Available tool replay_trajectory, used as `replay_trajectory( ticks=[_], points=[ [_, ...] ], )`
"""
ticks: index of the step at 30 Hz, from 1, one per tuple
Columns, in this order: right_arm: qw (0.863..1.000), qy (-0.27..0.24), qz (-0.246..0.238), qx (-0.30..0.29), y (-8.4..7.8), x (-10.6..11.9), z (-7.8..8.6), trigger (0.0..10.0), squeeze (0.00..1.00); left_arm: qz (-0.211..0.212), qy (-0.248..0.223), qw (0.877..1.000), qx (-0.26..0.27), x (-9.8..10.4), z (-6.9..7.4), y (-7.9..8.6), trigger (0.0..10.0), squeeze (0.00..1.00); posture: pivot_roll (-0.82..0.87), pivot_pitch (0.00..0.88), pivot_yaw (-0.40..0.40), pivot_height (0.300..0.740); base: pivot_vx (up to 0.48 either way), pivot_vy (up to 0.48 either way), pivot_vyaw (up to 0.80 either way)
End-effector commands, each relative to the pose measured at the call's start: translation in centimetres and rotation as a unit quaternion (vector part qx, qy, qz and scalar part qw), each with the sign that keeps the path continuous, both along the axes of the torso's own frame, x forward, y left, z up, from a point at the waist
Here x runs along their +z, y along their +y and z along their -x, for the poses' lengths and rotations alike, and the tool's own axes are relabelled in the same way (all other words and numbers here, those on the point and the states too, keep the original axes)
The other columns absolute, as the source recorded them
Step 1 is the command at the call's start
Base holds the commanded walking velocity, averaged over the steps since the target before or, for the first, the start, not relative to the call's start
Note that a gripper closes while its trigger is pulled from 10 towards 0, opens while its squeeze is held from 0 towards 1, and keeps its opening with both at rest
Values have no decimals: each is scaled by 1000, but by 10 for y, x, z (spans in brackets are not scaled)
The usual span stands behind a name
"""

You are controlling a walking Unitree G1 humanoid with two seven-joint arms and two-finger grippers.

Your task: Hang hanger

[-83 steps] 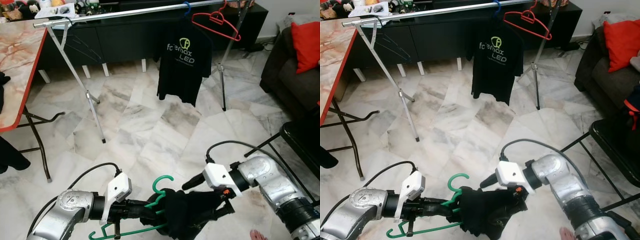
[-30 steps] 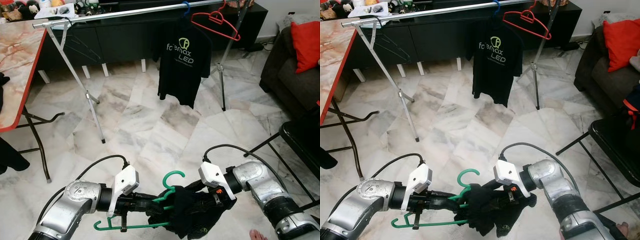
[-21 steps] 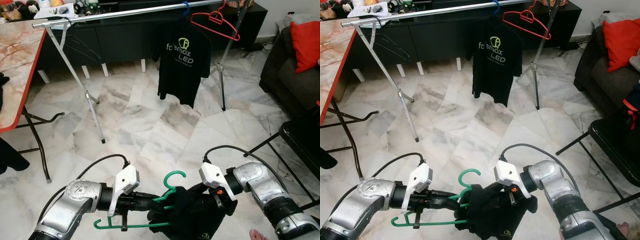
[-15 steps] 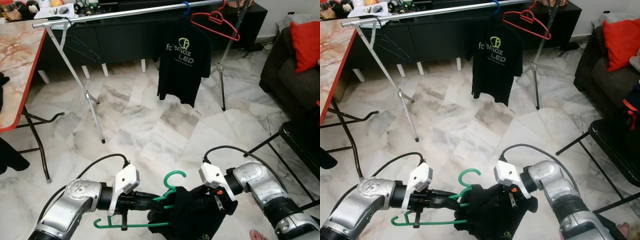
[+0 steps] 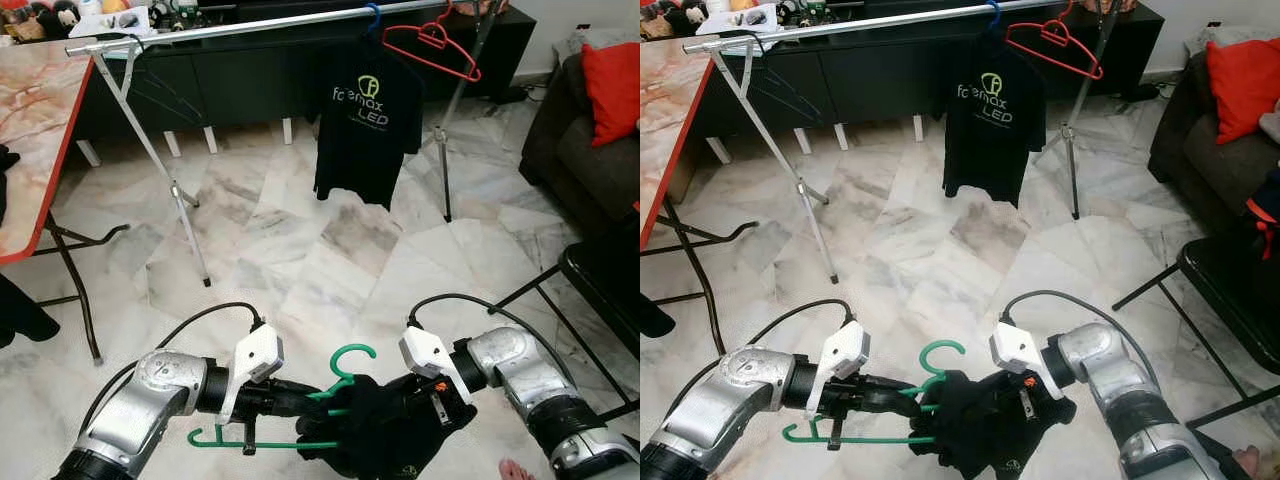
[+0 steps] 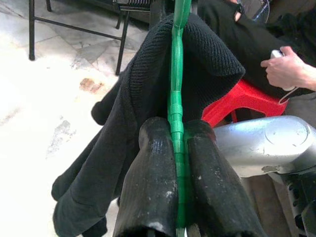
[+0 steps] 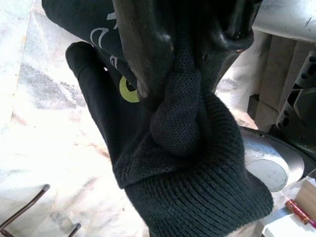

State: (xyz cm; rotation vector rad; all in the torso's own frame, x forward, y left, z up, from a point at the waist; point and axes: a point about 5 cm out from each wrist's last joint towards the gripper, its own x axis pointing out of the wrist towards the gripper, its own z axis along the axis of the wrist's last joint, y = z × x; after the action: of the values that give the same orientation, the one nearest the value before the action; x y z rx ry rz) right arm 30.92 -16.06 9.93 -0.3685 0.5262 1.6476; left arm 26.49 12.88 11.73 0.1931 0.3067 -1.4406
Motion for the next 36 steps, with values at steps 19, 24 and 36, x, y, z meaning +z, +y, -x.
replay_trajectory(
  ticks=[19,24,36],
  points=[
    [994,-35,102,-36,-20,-26,6,0,0,-24,8,1000,-10,4,0,11,10000,1000,5,138,-21,721,0,0,0],
    [987,-46,143,-62,-34,-35,10,0,0,-35,-8,999,34,2,-7,24,10000,1000,4,128,-18,721,0,0,0],
    [967,-102,146,-184,-53,-36,1,0,0,11,-55,973,224,1,-17,52,10000,1000,7,139,-27,721,0,0,0]
  ],
)
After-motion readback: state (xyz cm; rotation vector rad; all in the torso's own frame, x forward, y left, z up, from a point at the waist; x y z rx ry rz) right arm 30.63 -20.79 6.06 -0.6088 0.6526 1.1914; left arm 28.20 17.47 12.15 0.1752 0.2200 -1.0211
